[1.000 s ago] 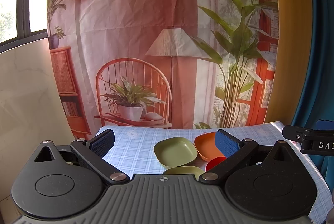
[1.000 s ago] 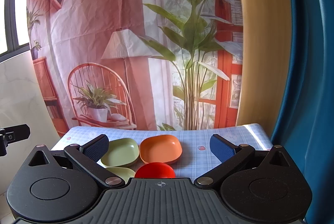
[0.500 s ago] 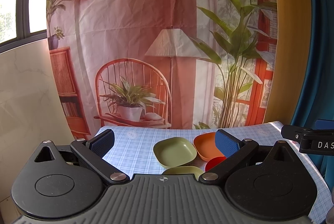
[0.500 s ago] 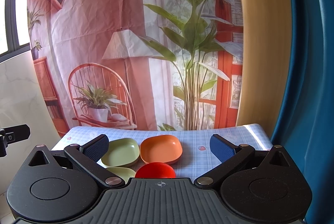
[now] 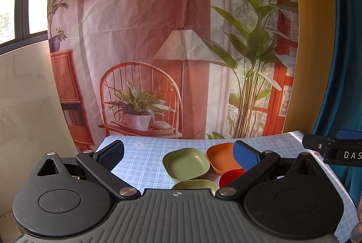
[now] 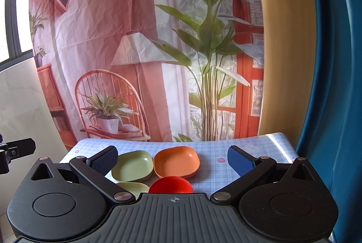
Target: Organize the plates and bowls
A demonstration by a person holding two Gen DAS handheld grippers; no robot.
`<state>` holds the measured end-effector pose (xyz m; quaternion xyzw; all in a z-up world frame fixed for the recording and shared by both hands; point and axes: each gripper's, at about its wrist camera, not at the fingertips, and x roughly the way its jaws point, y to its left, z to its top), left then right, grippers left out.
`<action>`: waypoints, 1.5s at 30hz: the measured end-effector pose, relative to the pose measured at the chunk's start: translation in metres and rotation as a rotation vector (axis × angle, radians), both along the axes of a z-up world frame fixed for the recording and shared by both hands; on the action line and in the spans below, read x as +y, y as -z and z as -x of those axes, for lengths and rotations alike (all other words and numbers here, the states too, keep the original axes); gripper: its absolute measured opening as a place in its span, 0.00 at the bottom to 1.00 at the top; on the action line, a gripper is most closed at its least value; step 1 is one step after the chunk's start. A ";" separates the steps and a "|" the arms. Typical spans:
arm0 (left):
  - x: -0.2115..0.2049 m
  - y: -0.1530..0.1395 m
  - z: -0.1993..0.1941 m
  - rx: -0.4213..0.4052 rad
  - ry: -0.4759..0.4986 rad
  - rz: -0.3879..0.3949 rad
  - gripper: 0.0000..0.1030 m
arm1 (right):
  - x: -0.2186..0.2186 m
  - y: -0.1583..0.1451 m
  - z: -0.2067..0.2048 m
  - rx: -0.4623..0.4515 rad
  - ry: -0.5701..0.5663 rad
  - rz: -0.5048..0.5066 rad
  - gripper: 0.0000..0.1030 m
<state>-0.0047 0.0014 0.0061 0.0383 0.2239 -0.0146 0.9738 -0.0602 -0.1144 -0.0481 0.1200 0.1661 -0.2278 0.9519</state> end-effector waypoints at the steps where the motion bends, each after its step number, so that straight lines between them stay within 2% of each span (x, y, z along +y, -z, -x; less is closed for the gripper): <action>1: 0.000 0.001 -0.001 0.002 0.000 -0.001 1.00 | 0.001 -0.004 0.000 -0.001 -0.001 0.000 1.00; 8: 0.001 0.003 -0.003 0.004 -0.006 0.000 1.00 | -0.004 0.002 0.000 0.004 0.013 -0.006 1.00; 17: -0.001 0.016 -0.006 -0.026 -0.016 -0.027 1.00 | -0.009 0.012 -0.001 -0.047 0.013 -0.013 1.00; 20: 0.001 0.024 -0.009 -0.028 -0.026 -0.036 1.00 | -0.017 0.022 -0.002 -0.065 0.029 -0.059 1.00; 25: 0.004 0.045 -0.017 -0.009 -0.045 -0.064 1.00 | -0.018 0.044 -0.004 -0.100 0.044 -0.029 1.00; 29: 0.010 0.060 -0.024 0.007 -0.062 -0.036 1.00 | -0.023 0.061 -0.005 -0.148 0.043 -0.068 1.00; 32: 0.014 0.071 -0.027 0.017 -0.075 -0.025 1.00 | -0.023 0.071 -0.012 -0.125 0.039 -0.077 1.00; 37: 0.015 0.089 -0.032 0.034 -0.077 -0.058 1.00 | -0.016 0.089 -0.023 -0.063 0.015 -0.079 1.00; 45: 0.035 0.119 -0.037 0.090 -0.084 -0.016 0.99 | -0.001 0.124 -0.035 0.030 -0.013 -0.094 1.00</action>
